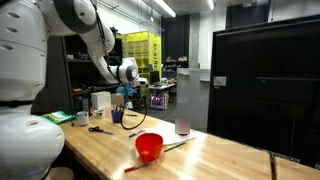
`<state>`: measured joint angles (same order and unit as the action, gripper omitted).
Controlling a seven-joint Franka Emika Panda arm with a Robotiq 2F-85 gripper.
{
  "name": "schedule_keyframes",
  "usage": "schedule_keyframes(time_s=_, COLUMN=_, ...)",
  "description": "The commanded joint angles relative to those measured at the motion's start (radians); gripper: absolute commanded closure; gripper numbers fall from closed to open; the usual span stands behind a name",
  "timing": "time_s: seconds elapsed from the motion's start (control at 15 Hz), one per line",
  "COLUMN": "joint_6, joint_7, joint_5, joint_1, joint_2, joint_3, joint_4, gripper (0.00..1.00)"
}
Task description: Bring the blue sharpie closer to the cup
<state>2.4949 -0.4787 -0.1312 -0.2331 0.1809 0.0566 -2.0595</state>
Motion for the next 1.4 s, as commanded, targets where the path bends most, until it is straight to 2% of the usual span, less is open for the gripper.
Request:
schedule_keyframes(time_s=0.0, joint_6=-0.105, joint_7=-0.014, joint_5=-0.155, joint_1=0.043, joint_2=-0.106, joint_3=-0.052, joint_4=0.017, gripper=0.0)
schedule_keyframes(time_s=0.27, joint_6=-0.202, joint_7=-0.019, joint_5=-0.252, joint_1=0.095, joint_2=-0.154, joint_3=-0.048, joint_4=-0.026, gripper=0.0)
schedule_keyframes(time_s=0.8, joint_6=-0.293, joint_7=0.012, joint_5=-0.191, joint_1=0.1, joint_2=-0.17, joint_3=0.007, joint_4=-0.121, gripper=0.0)
schedule_keyframes(time_s=1.27, joint_6=-0.364, joint_7=0.016, joint_5=-0.152, joint_1=0.101, joint_2=-0.172, joint_3=0.018, joint_4=-0.159, gripper=0.0)
schedule_keyframes(time_s=1.33, joint_6=-0.34, joint_7=0.002, joint_5=-0.169, joint_1=0.104, joint_2=-0.133, joint_3=0.014, joint_4=-0.132, gripper=0.0)
